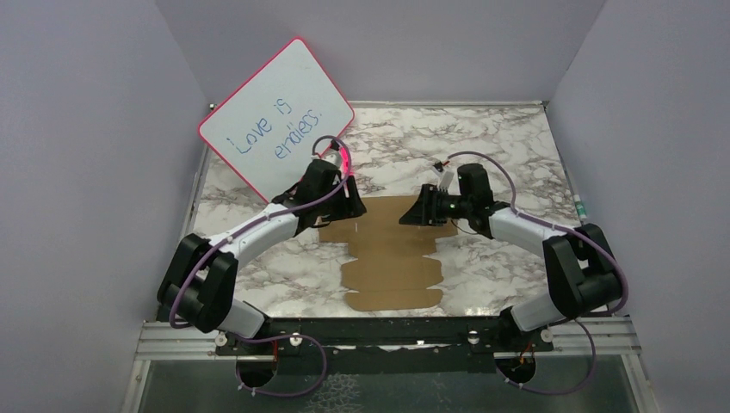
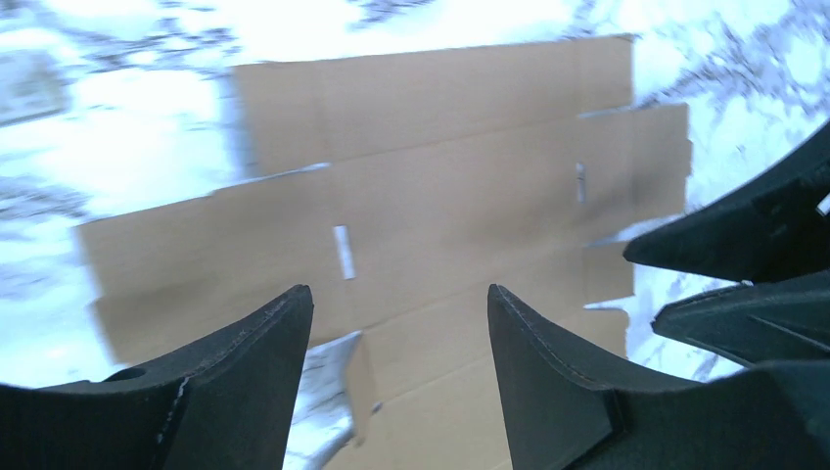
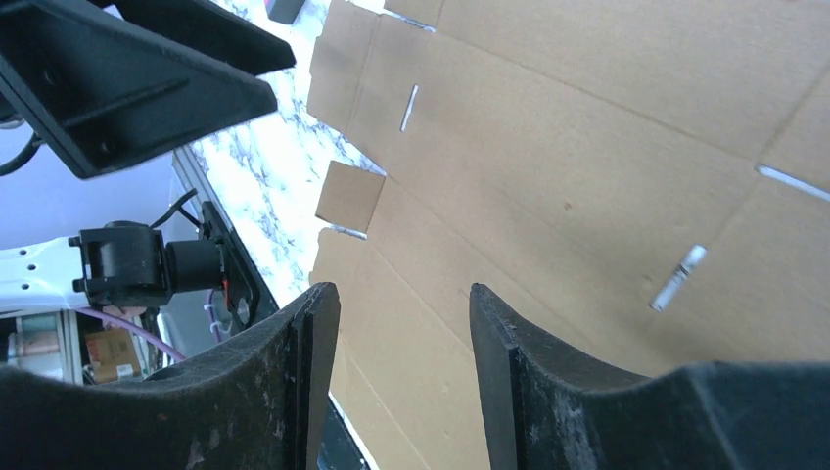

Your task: Fold the paper box

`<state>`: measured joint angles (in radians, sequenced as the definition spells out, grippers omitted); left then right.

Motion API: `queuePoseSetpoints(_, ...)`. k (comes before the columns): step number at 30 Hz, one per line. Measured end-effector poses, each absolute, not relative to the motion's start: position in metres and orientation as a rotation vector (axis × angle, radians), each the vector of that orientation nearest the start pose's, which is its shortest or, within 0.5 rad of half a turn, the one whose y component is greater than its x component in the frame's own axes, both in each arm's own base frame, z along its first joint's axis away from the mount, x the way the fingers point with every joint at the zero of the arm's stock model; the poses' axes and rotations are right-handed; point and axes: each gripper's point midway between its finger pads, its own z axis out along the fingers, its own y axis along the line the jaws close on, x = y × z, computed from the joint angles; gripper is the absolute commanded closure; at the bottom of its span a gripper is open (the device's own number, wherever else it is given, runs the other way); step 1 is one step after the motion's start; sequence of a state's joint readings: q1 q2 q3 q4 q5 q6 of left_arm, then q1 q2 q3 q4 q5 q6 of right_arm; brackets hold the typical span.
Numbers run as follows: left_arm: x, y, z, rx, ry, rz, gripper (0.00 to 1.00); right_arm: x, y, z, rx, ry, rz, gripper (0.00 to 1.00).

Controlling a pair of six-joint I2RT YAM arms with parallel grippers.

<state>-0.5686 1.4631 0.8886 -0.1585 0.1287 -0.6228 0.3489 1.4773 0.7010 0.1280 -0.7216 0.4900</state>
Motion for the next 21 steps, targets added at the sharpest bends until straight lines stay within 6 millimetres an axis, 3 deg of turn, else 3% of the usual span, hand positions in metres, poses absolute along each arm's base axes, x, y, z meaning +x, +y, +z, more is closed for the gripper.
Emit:
queuePoseSetpoints(7, 0.310, -0.180, 0.090, -0.174, 2.440, -0.632, 0.32, 0.286, 0.271, 0.088, -0.331, 2.328, 1.268, 0.43)
queuePoseSetpoints(13, 0.310, -0.140, 0.072, -0.294, 2.479, -0.563, 0.33, 0.289, 0.285, 0.069, -0.349, 2.353, 1.278, 0.43)
queuePoseSetpoints(21, 0.300, -0.137, 0.040, -0.317, 2.590, -0.545, 0.44, 0.292, 0.290, 0.048, -0.337, 2.390, 1.281, 0.42)
